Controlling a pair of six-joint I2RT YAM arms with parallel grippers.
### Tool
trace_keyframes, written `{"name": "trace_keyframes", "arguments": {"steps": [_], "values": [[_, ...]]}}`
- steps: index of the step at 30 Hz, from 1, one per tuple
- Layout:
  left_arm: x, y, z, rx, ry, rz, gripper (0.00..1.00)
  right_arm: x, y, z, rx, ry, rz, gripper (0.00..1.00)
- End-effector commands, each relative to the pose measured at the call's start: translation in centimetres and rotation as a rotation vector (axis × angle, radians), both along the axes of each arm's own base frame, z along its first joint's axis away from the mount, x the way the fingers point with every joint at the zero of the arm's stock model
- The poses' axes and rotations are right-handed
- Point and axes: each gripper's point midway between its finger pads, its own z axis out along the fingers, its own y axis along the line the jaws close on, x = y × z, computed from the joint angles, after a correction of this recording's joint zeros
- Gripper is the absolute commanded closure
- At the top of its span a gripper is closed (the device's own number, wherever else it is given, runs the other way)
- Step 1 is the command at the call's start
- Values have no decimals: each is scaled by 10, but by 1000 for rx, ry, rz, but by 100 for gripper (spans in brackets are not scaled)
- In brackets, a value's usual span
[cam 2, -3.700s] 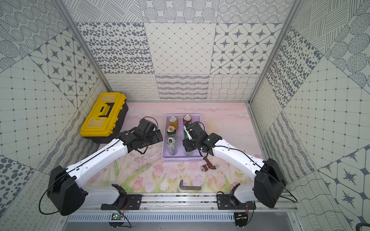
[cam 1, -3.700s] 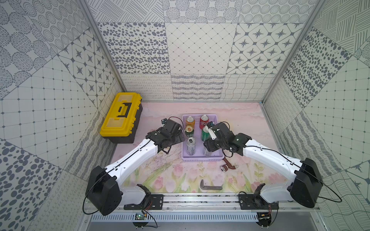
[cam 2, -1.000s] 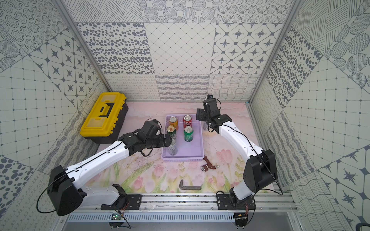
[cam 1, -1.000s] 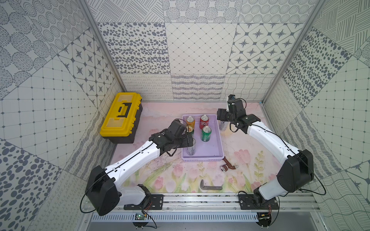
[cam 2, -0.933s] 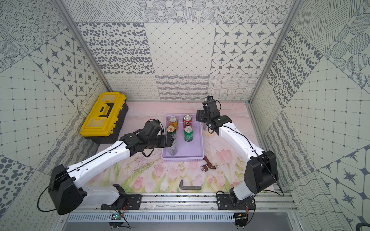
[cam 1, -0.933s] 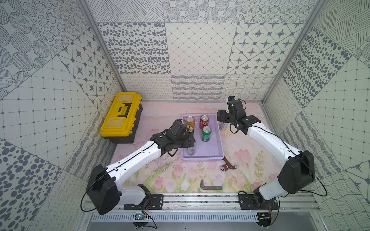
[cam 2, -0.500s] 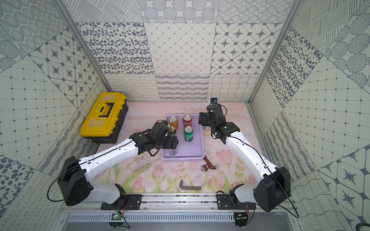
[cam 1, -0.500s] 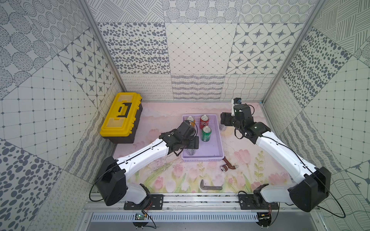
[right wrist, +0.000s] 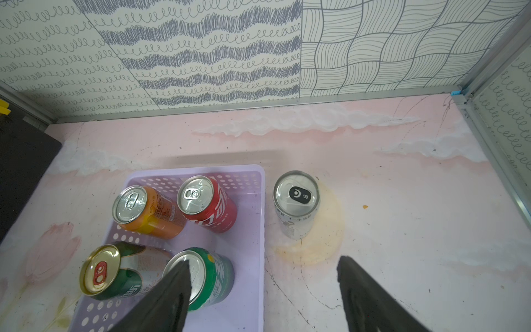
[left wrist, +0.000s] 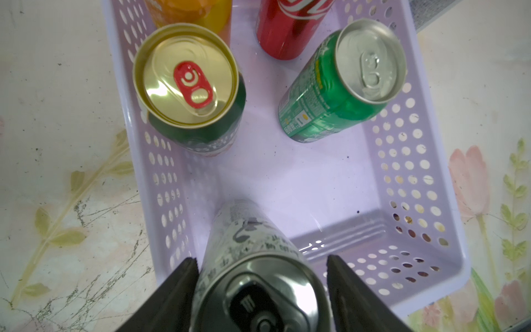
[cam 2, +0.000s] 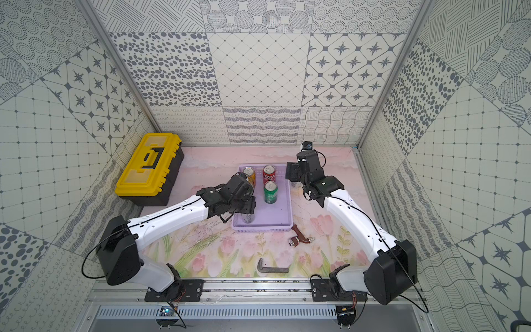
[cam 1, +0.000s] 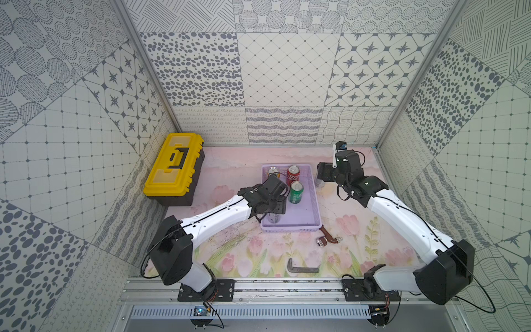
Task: Take out the drinks from the basket
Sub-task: Pick up the drink from the basket.
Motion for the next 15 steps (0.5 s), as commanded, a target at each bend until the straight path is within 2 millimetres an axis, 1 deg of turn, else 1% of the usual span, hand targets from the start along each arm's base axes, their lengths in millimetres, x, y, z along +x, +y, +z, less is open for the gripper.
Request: {"name": "trace_keyframes", "arguments": {"steps": [1,2,4,6,8,11,15], "values": [[-5,9,-9,73,33,6,27,1,-1,4,-2,-31,-9,16],[-5,9,-10,73,35,7,28,1,-1,4,-3,-32,-10,16],[-5,8,-7,65,29,6,38,1,-1,4,-6,-32,-11,16],[-3,7,-2,56,17,6,46,1,-1,4,-4,-32,-10,16],[-2,7,5,46,4,7,50,2,-1,3,-3,-30,-11,16],[-1,7,18,34,-14,14,54,2,-1,3,-2,-33,-15,16],[1,8,53,-4,-76,17,54,2,-1,4,-1,-36,-15,16]]}}
